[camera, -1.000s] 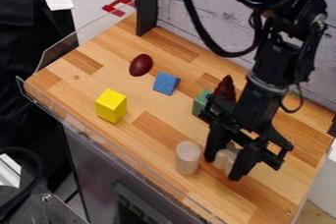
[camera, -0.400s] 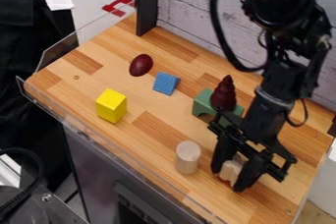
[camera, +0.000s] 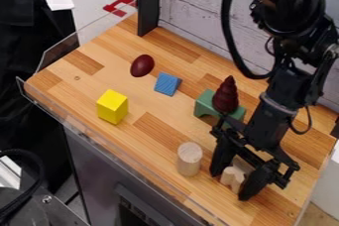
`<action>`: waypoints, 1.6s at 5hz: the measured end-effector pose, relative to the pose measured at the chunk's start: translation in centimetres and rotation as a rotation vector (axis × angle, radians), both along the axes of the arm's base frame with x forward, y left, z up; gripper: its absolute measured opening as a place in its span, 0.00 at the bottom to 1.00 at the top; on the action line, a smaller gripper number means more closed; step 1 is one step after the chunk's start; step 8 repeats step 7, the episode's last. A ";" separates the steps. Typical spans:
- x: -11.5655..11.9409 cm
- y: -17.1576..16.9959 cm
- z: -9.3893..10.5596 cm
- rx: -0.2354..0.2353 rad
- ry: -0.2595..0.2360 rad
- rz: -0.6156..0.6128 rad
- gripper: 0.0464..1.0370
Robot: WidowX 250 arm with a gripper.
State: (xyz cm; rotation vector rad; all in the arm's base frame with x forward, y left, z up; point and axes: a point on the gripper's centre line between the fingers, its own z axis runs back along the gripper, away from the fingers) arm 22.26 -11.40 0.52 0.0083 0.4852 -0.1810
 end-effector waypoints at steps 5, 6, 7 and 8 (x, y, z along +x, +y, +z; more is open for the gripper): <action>1.8 7.2 8.5 -0.029 -0.328 0.216 0.96; 1.8 9.5 7.5 -0.043 -0.308 0.255 0.96; 1.8 11.6 7.1 -0.050 -0.295 0.303 0.96; 1.8 11.6 7.1 -0.050 -0.295 0.303 0.96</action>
